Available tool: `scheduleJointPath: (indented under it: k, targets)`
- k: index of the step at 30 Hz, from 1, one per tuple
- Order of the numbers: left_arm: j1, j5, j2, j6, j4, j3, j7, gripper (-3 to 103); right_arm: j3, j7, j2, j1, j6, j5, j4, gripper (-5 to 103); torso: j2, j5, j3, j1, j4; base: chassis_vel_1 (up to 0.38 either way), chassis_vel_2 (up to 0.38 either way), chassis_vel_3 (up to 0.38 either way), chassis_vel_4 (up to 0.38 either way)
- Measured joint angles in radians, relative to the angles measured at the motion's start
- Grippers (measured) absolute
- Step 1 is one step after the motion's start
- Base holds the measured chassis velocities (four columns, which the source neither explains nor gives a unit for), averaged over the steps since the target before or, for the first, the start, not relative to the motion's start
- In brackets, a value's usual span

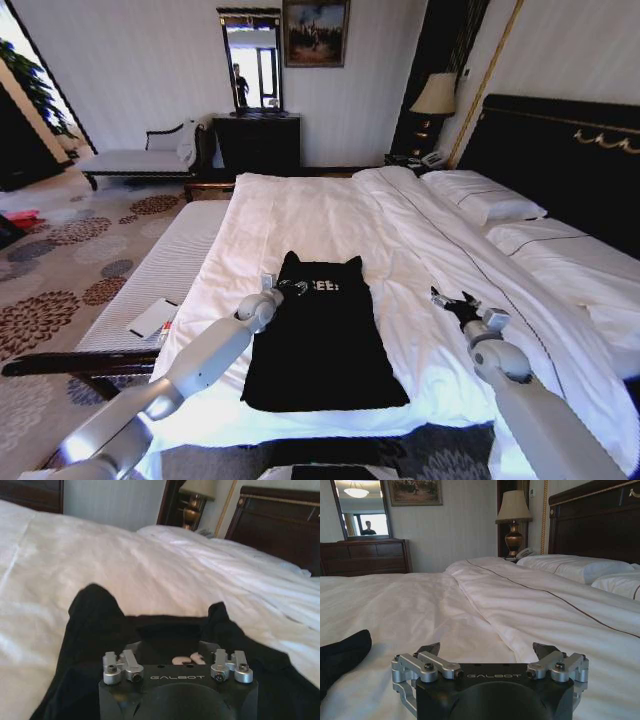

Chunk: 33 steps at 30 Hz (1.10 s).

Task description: Fold the clothes on the bed.

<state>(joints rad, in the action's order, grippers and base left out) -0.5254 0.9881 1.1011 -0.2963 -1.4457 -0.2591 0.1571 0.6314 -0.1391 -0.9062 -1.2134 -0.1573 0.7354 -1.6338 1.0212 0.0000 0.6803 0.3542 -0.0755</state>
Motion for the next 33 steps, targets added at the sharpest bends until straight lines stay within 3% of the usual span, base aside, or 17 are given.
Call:
scheduleJointPath:
  k: [7, 19, 27, 33]
  targets:
    - [-0.002, 0.003, -0.031, 0.008, -0.023, 0.053, 0.022, 97, -0.015, 0.008, 0.009, 0.025, -0.001, 0.003, 0.012, 100, 0.0, -0.0001, 0.0, 0.0, 0.0, 0.0, 0.0, 0.0, 0.0]
    - [0.041, 0.037, -0.032, 0.021, 0.113, 0.135, -0.011, 100, -0.05, 0.015, 0.028, 0.073, -0.013, 0.033, 0.015, 100, 0.0, 0.0, 0.0, 0.0, 0.0002, 0.0, 0.0, 0.0, 0.0]
    - [0.099, 0.048, 0.051, 0.035, 0.316, 0.172, -0.09, 100, -0.041, 0.016, 0.031, 0.043, -0.014, 0.029, 0.005, 100, 0.0, 0.0, 0.0, 0.0, 0.0, 0.0, 0.0, 0.0, 0.0]
    - [0.169, 0.012, 0.136, 0.045, 0.453, 0.167, -0.139, 100, -0.03, 0.016, 0.035, 0.03, -0.014, 0.029, 0.0, 100, 0.0, 0.0003, 0.0, 0.0, 0.0001, 0.0, 0.0, 0.0, 0.0]
